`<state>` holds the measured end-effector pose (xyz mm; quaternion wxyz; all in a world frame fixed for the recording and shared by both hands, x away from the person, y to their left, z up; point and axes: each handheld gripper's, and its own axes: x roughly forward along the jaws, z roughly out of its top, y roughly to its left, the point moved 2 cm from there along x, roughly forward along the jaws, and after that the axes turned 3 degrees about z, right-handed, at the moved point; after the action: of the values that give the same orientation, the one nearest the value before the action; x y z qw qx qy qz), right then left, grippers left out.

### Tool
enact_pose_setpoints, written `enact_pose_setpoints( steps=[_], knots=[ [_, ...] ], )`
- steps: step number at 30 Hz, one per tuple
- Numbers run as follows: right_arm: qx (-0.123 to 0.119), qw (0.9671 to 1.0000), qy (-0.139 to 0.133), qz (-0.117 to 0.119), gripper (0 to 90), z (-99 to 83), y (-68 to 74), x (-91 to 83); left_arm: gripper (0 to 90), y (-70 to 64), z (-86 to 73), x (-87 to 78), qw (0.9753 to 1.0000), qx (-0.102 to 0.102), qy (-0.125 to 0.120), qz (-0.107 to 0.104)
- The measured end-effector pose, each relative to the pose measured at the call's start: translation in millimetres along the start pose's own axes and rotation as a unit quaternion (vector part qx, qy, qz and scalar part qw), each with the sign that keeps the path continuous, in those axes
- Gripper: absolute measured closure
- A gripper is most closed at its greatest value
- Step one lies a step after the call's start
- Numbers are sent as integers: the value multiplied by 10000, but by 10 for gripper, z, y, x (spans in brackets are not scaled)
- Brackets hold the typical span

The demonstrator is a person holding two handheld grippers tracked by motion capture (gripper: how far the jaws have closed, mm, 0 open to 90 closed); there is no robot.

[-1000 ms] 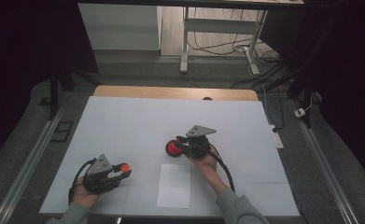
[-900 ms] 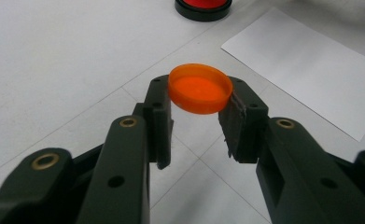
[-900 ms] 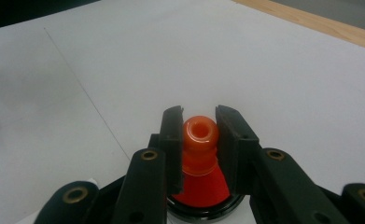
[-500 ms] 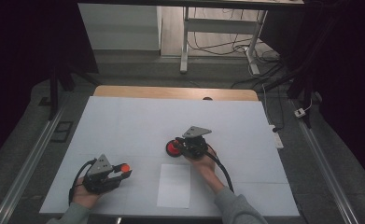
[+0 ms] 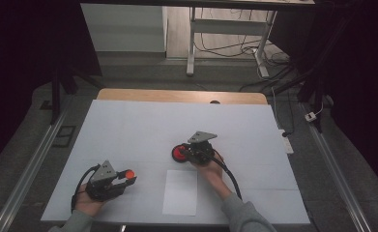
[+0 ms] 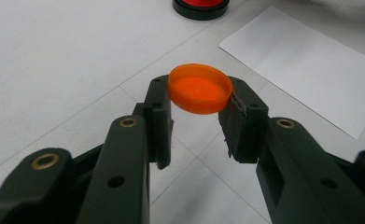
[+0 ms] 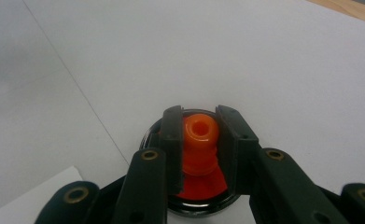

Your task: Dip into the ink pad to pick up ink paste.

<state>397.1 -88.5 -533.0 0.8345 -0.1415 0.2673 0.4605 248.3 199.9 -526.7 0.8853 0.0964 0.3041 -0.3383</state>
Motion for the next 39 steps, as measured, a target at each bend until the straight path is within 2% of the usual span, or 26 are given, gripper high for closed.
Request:
enact_pose_setpoints(
  steps=[2, 9, 39],
  knots=[
    [-74, 10000, 16, -57, 723, 2, 14, 9, 648, -6, 1, -3, 10000, -2, -2, -3],
    [-72, 9999, 32, -105, 725, -15, 21, 13, 648, -8, 1, -10, 10000, -3, -7, 7],
    [-56, 9998, -110, -138, 726, -54, 32, 8, 648, -9, -3, -35, 10000, -1, -44, 26]
  ],
)
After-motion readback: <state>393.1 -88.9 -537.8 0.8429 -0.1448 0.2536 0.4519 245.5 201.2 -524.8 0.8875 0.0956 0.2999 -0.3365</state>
